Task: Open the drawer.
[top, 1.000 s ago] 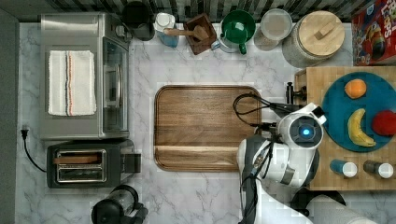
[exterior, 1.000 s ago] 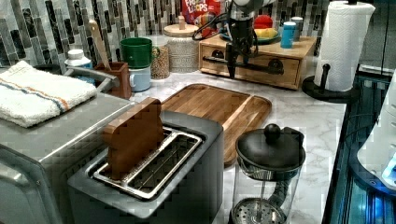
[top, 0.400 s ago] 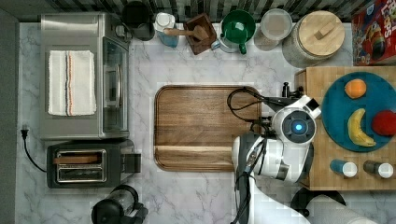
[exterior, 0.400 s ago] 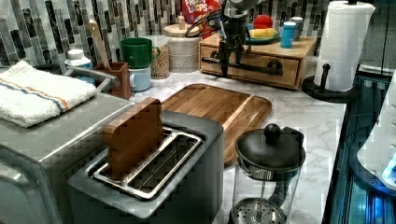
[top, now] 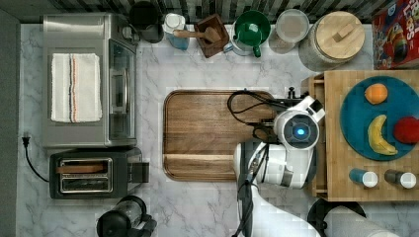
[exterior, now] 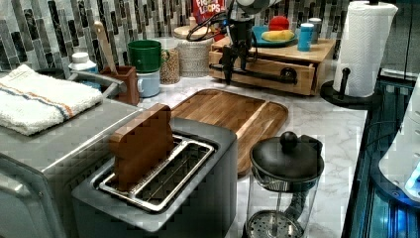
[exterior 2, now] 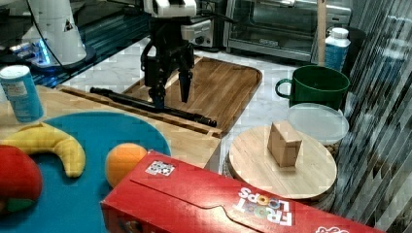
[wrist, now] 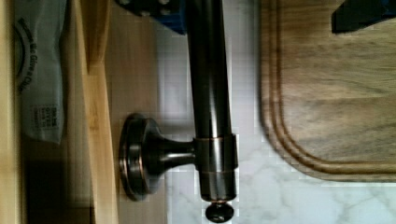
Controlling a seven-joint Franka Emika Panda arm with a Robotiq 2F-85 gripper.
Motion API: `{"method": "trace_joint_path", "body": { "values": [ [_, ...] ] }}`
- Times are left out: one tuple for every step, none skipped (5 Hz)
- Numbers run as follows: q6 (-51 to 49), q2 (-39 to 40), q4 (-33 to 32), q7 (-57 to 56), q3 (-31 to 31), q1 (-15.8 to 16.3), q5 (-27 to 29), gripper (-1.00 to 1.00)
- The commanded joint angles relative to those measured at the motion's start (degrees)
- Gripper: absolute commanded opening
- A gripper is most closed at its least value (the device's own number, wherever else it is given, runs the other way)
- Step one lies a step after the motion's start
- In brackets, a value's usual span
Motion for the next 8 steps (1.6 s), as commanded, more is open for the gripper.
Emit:
{"method": "trace_joint_path", "body": {
  "values": [
    [-7.6,-3.7,-1.8,14.2,8.4,10.7,2.3,1.00],
    [-8.9,-3.9,-1.6,15.3,9.3,11.0,3.5,1.00],
    [-9.5,-4.1,-1.4,16.6,9.9,10.7,3.8,1.00],
    [-11.4,-3.3,0.2,16.2,10.9,10.0,6.2,1.00],
    [-12.8,-3.5,0.8,14.9,11.6,9.4,9.0,1.00],
    [-13.4,-3.4,1.4,15.2,12.7,9.3,11.4,1.00],
    [-11.8,-3.3,1.1,17.0,13.0,10.2,13.0,1.00],
    [-13.0,-2.8,2.5,18.4,13.1,10.9,14.5,1.00]
  ]
}}
